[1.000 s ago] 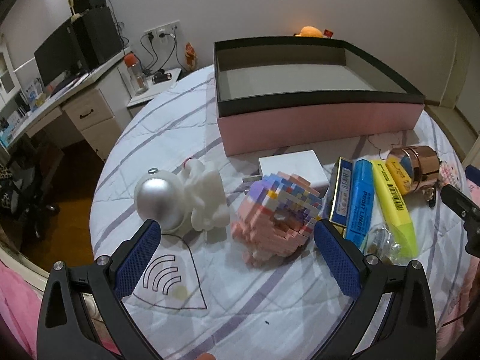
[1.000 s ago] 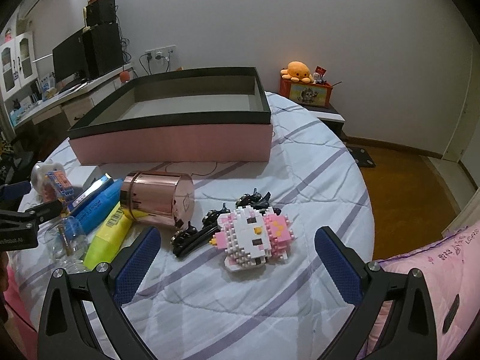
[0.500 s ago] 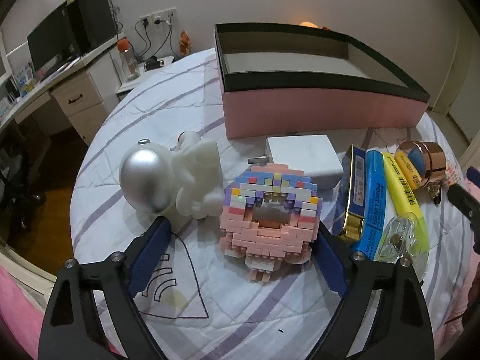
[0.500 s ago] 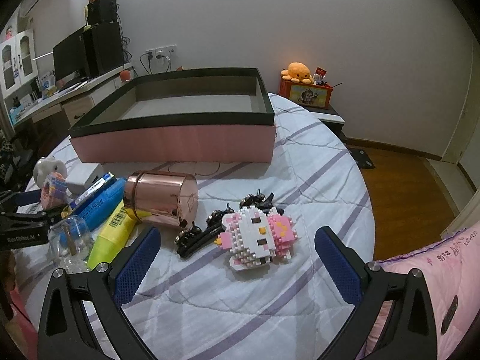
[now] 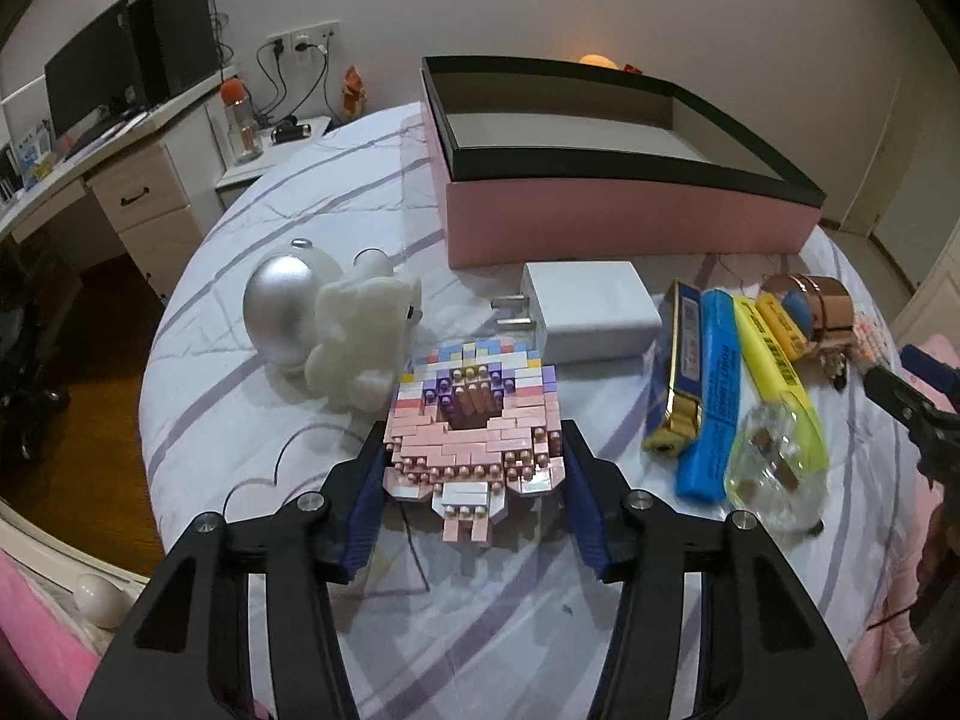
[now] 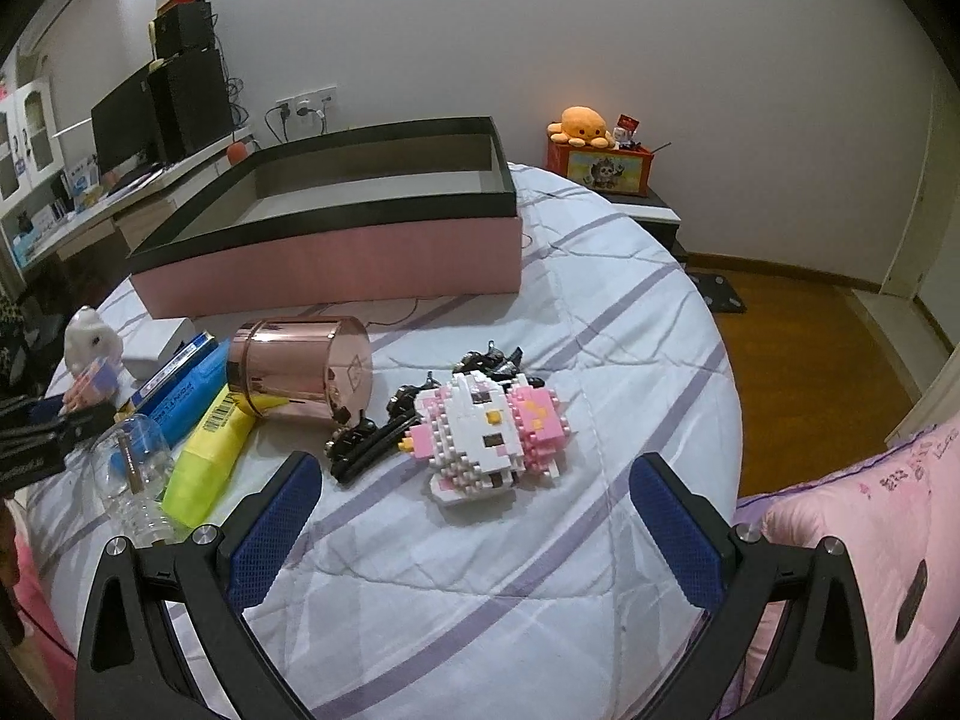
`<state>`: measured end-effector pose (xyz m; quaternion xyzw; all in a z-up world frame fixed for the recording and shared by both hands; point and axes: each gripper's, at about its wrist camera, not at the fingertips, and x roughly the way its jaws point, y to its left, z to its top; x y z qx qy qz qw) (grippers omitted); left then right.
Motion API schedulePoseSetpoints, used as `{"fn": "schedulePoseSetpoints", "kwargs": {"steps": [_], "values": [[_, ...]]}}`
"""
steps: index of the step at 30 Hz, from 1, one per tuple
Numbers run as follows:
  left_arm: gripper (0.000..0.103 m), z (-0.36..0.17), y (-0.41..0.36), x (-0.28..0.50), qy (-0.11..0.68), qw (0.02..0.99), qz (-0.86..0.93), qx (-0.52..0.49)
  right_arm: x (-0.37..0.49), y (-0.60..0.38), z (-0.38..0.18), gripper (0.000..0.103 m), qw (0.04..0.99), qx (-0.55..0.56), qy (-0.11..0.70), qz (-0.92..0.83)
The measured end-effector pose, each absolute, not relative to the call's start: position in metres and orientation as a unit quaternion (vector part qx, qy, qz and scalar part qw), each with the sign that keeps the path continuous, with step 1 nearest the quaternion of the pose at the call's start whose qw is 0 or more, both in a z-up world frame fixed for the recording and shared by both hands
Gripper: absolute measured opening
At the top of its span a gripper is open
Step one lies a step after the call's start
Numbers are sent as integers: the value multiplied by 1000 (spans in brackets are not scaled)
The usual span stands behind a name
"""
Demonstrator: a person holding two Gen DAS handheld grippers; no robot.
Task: Organize rigid objects
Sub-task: 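Close the left gripper on the pink block donut figure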
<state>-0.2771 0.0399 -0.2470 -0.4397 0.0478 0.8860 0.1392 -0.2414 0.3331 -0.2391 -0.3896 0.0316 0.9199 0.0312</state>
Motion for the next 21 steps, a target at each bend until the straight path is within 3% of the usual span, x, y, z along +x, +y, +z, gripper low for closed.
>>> {"fn": "schedulePoseSetpoints", "kwargs": {"steps": [5,8,12,15,16,17,21], "values": [[56,-248,34,-277,33,145,884,-444,-242,334,-243,103,32,-395,35,917],[68,-247,34,-279,21,149,884,-443,-242,334,-245,103,31,-399,35,916],[72,-250,38,-283,23,148,884,-443,-243,334,-246,103,30,-403,35,914],[68,-250,35,-285,13,151,885,-441,-243,334,-246,103,30,-404,36,914],[57,-249,33,-285,9,149,886,-439,-243,334,-246,103,30,-404,35,914],[53,-248,29,-286,1,148,887,-437,-243,334,-246,103,30,-403,34,914],[53,-249,28,-283,6,156,886,-437,-244,334,-247,103,31,-404,35,914]]}}
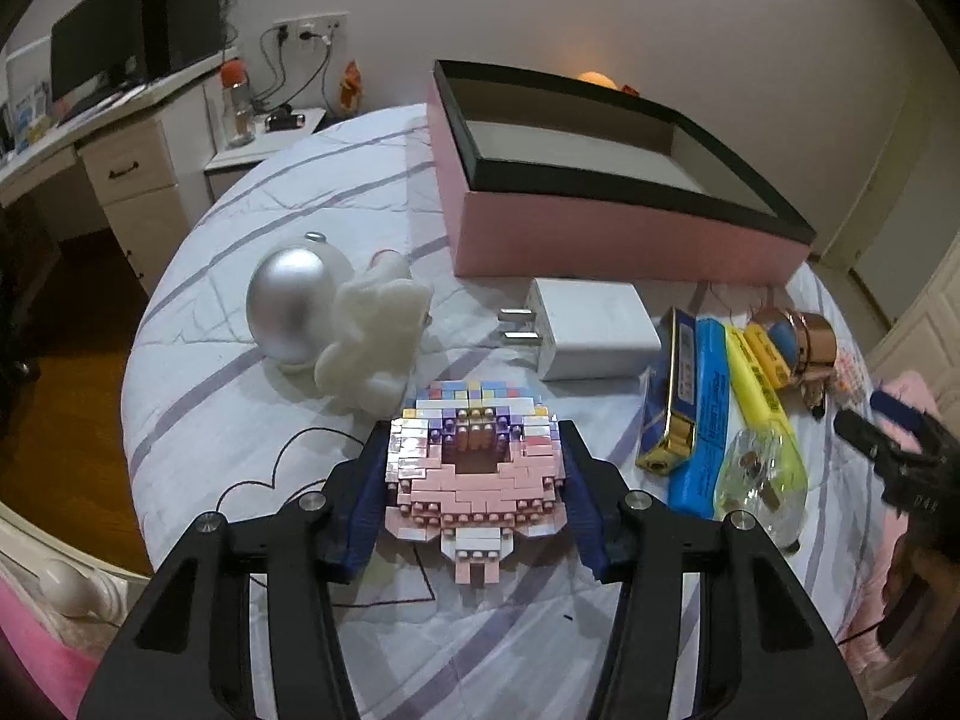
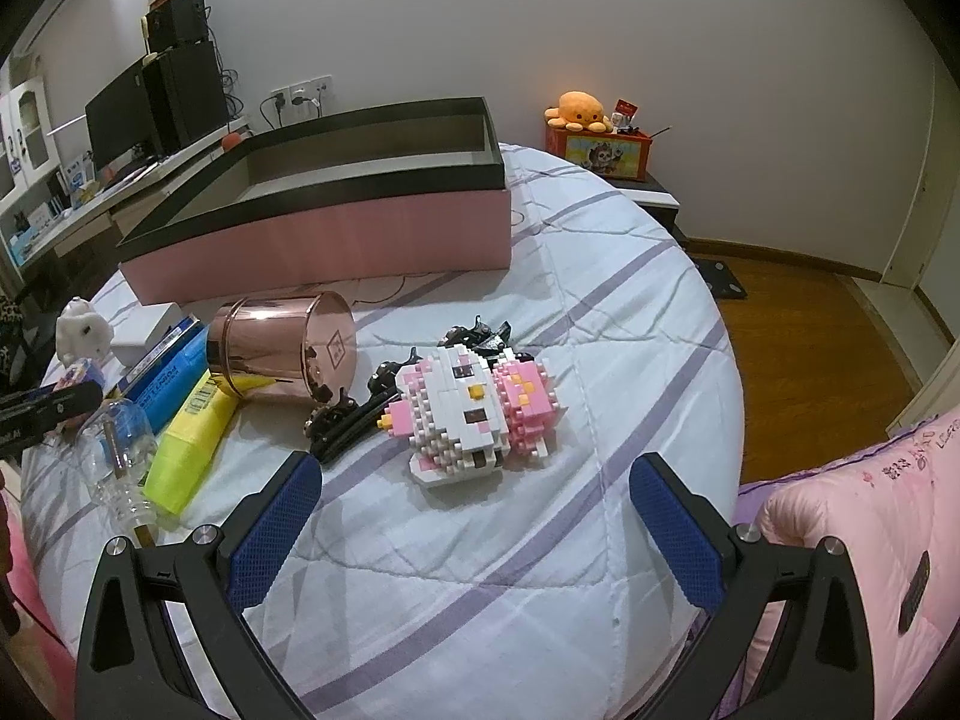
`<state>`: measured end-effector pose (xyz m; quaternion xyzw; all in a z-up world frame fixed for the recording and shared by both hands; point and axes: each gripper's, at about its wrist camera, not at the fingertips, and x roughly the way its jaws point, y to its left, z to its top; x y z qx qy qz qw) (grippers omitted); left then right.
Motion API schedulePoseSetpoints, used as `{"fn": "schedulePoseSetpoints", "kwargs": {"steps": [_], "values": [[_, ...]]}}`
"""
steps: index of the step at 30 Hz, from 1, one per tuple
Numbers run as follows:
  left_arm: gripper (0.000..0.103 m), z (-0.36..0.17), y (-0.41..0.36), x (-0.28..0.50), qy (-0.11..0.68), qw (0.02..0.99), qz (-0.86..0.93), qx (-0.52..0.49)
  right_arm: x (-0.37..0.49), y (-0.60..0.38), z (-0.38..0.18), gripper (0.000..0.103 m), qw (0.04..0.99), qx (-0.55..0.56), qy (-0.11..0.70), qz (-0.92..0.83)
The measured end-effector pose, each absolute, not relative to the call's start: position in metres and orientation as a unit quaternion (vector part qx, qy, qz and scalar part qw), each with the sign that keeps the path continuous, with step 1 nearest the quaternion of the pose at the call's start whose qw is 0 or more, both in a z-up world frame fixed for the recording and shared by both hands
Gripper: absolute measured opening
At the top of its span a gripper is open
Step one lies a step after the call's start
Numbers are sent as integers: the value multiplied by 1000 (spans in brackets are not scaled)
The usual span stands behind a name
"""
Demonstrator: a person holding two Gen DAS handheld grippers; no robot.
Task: Organize rigid objects
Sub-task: 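Close the left gripper on the pink block donut figure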
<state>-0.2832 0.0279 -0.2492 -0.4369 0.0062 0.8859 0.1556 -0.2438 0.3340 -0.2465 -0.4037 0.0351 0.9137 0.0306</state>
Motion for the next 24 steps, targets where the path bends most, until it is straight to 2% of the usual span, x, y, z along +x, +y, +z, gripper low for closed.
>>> {"fn": "schedulePoseSetpoints", "kwargs": {"steps": [11,13,22,24], "values": [[52,-251,38,-272,41,140,888,-436,-243,339,-252,103,26,-399,47,915],[52,-251,38,-272,42,141,887,-437,-246,341,-251,97,27,-399,43,915],[57,-253,40,-273,46,148,886,-437,-264,353,-253,93,19,-399,54,915],[56,-253,41,-273,48,148,887,-434,-266,352,-254,88,18,-400,49,915]]}}
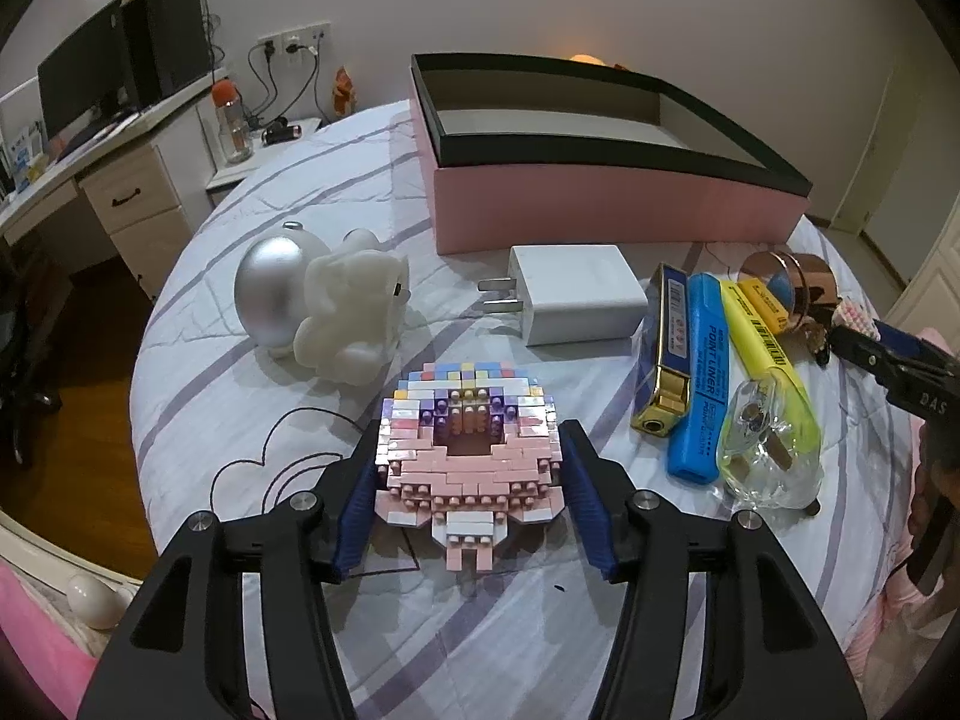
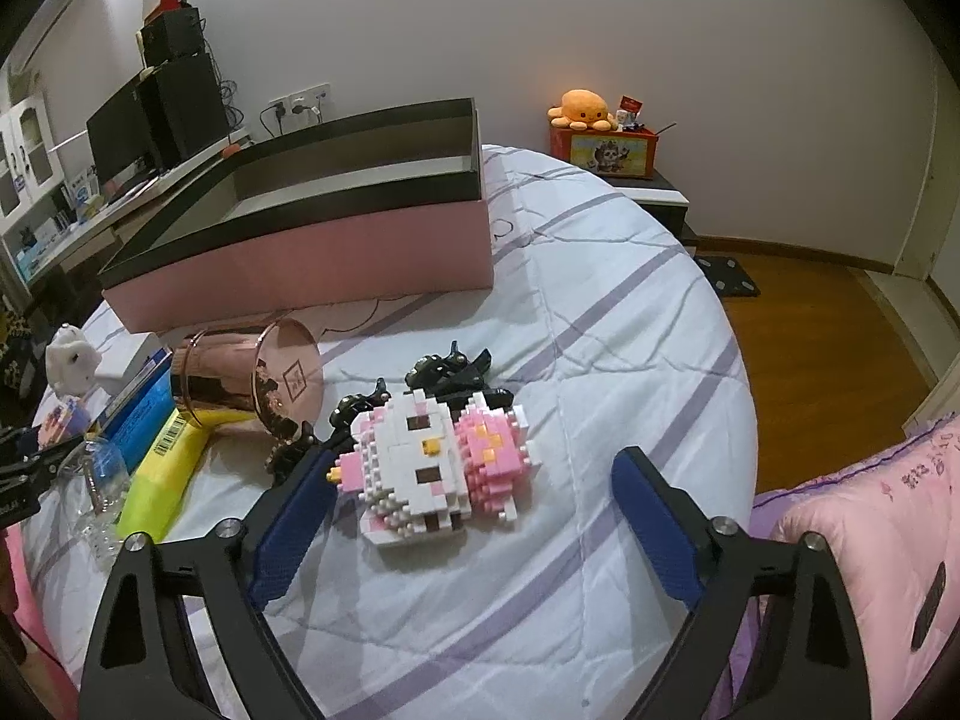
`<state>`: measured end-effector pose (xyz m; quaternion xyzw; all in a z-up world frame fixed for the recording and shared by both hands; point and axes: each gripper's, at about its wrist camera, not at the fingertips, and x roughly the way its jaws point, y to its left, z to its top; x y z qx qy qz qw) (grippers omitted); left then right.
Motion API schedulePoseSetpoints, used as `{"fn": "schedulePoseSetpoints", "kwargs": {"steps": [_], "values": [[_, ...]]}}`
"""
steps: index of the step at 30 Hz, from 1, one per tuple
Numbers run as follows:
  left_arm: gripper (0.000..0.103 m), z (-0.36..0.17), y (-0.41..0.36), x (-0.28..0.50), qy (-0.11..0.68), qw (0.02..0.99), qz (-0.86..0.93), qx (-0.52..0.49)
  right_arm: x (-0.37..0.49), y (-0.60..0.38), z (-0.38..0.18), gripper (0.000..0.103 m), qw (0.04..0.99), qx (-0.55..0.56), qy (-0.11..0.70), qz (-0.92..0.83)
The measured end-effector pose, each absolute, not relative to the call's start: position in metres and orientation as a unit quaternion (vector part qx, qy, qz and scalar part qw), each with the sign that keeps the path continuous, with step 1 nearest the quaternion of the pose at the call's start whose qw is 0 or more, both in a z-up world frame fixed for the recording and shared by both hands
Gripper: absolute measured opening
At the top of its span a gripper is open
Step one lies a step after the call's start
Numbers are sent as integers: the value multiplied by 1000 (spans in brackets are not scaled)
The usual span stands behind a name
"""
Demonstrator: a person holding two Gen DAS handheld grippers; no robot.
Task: Organize rigid objects
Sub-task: 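Close the left gripper on the pink block donut figure, then close the right gripper on the Hello Kitty block figure, then carry the donut figure with the left gripper while the right carries Hello Kitty into the box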
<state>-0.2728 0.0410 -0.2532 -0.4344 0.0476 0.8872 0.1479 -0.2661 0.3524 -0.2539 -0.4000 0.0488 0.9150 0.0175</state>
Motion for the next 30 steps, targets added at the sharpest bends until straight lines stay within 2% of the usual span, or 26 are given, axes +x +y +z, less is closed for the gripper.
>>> {"fn": "schedulePoseSetpoints", "kwargs": {"steps": [1,3,4,30], "values": [[56,-253,42,-273,48,147,888,-432,-267,352,-254,85,18,-401,45,915],[56,-254,42,-271,49,146,891,-427,-265,353,-253,67,17,-401,43,915],[56,-254,42,-271,48,146,893,-424,-265,353,-252,63,16,-401,44,915],[52,-241,33,-259,21,157,898,-410,-244,324,-229,63,-42,-377,35,924]]}}
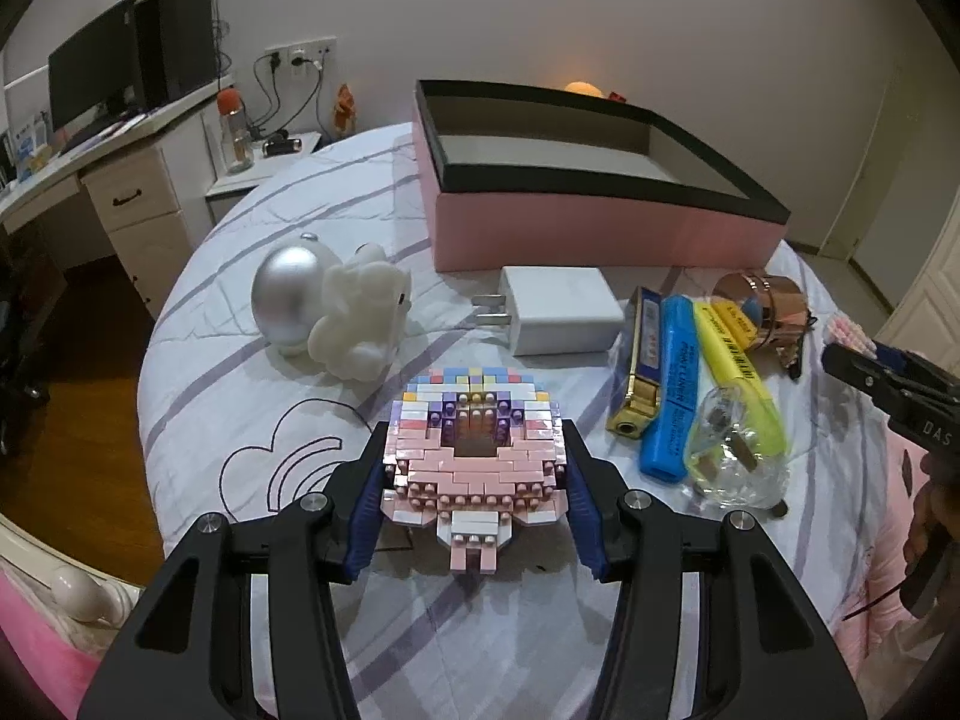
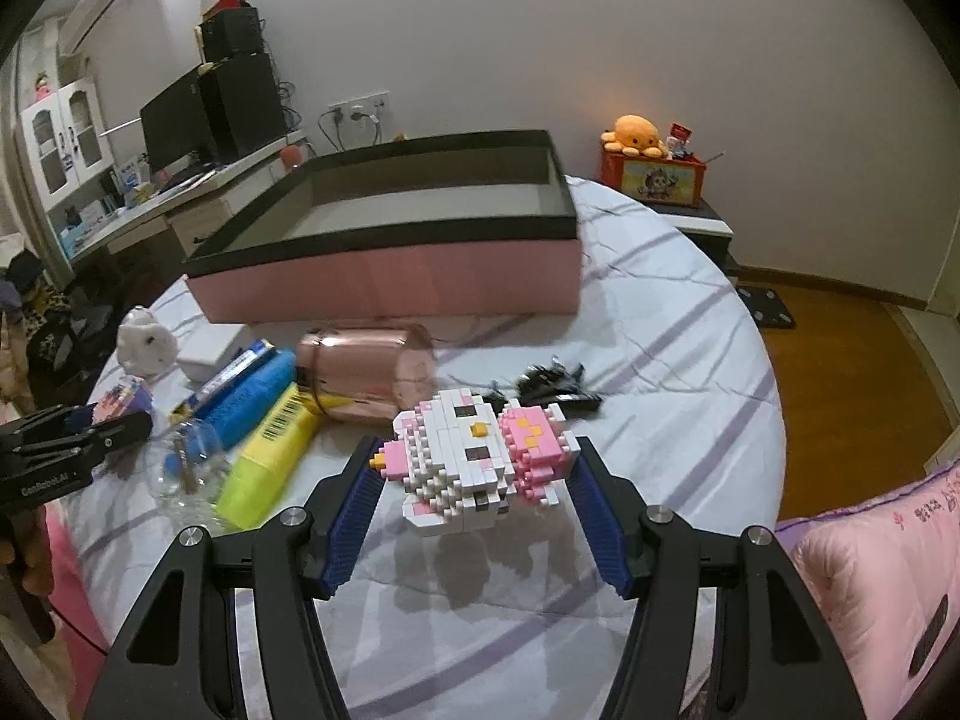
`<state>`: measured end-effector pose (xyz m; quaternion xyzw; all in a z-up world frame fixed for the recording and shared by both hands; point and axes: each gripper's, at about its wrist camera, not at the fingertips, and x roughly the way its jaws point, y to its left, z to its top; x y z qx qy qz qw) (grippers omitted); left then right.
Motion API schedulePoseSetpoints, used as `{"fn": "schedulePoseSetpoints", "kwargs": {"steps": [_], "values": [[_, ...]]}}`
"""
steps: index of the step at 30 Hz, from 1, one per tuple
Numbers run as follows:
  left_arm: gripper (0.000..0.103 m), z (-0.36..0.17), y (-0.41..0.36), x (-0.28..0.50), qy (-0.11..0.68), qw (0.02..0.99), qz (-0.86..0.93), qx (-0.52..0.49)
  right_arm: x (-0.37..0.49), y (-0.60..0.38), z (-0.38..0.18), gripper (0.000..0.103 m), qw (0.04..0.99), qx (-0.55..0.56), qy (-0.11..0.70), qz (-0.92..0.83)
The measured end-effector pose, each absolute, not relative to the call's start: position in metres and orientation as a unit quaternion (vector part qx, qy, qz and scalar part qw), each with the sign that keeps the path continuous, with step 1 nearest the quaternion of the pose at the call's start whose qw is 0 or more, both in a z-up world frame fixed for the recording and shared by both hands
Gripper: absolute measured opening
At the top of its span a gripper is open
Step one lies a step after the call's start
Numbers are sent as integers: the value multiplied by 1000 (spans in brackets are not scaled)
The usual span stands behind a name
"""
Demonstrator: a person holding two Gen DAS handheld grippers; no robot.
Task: Organize rigid objects
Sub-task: 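Carry the donut figure with the left gripper while the right carries Hello Kitty into the box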
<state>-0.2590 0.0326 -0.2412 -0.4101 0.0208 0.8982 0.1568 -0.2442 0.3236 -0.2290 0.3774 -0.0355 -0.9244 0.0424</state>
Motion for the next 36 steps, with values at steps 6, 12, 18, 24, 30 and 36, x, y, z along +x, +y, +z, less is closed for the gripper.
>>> {"fn": "schedulePoseSetpoints", "kwargs": {"steps": [6,12,18,24,30,36], "values": [[52,-225,34,-257,21,162,905,-392,-248,314,-215,63,56,364,-21,-930],[52,-207,35,-251,22,163,914,-371,-253,311,-196,63,67,341,-11,-938],[52,-182,40,-243,20,171,925,-337,-258,305,-178,63,79,323,0,-943],[52,-150,47,-236,24,180,935,-305,-252,298,-146,63,93,296,6,-951],[52,-118,58,-244,29,185,942,-279,-258,291,-124,63,107,282,17,-953],[52,-102,76,-276,35,193,941,-275,-292,284,-112,63,110,281,20,-953]]}}
